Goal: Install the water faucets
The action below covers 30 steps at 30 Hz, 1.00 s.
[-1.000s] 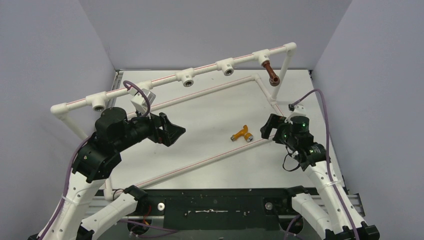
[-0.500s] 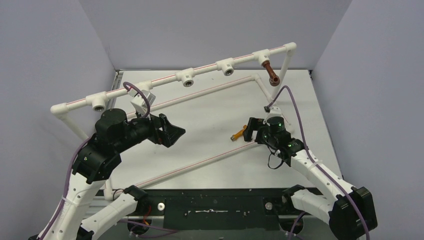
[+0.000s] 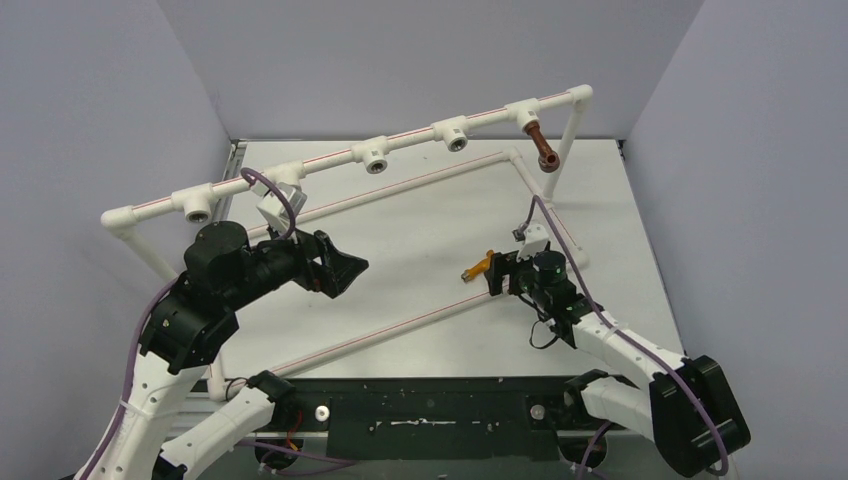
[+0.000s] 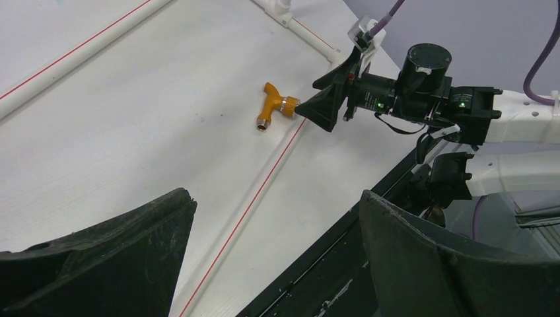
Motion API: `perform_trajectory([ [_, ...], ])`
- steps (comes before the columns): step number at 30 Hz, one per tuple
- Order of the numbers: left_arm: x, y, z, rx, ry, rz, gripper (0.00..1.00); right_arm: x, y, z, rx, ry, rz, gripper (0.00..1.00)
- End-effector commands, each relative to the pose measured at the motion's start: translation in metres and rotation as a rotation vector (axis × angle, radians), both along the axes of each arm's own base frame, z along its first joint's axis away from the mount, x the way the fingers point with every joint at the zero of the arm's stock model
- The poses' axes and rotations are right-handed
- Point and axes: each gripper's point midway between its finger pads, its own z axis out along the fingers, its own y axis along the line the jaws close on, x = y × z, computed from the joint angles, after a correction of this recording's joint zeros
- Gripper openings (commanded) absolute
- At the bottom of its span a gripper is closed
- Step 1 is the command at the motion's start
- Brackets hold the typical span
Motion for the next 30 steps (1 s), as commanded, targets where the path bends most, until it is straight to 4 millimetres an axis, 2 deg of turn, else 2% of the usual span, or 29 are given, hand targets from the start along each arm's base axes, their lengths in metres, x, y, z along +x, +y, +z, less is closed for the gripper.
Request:
perform_trajectory([
  [1,0.001,0.001,0.010,0.013,-0.054,-0.013,0.93,0.027,0.010,0.028,0.015,-0.136,0.031,0.84],
  [16,-0.008,0.004,0.015,0.009,-0.076,-0.025,0.93,0.040,0.017,-0.018,-0.004,0.068,-0.019,0.72],
  [20,-0.009,0.005,0.015,0.012,-0.081,-0.027,0.93,0.038,0.020,-0.026,0.000,0.091,-0.022,0.69],
  [30,-0.011,0.005,0.007,0.020,-0.075,-0.033,0.94,0.032,0.033,-0.040,-0.037,0.140,-0.006,0.54],
])
